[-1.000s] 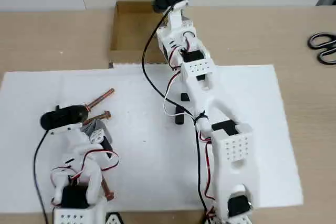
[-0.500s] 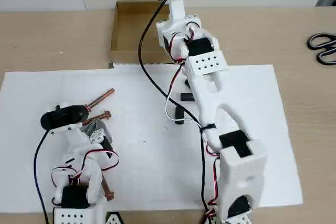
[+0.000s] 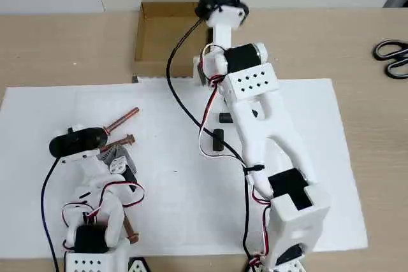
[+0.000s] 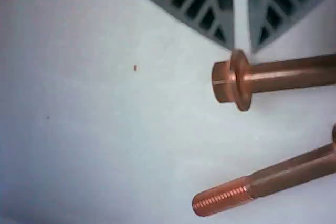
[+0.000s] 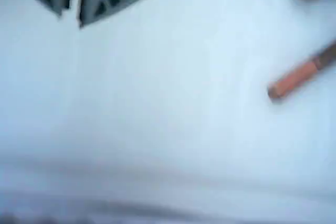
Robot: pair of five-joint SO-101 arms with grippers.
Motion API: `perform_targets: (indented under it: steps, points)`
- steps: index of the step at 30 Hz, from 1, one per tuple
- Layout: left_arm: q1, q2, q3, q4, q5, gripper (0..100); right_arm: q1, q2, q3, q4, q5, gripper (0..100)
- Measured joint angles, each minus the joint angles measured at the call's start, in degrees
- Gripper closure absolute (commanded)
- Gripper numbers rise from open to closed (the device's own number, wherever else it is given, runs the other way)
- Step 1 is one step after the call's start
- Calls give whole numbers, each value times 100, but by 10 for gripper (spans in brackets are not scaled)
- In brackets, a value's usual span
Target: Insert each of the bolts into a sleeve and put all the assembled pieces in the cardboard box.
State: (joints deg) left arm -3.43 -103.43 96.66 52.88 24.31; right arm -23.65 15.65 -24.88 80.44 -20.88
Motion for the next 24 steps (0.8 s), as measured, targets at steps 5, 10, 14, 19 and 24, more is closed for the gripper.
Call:
perform_targets:
  steps: [5,10,14,19,24]
  points:
    - [0,0,0,0,0,994,-44,0,0,668,-387,995]
    - [0,0,0,0,0,994,-44,0,0,897,-413,995]
    - [0,0,0,0,0,994,-44,185,-9,1169,-413,995]
    - [0,0,0,0,0,994,-44,563,-9,1275,-413,995]
    - [0,0,0,0,0,994,-158,835,-9,1319,-413,995]
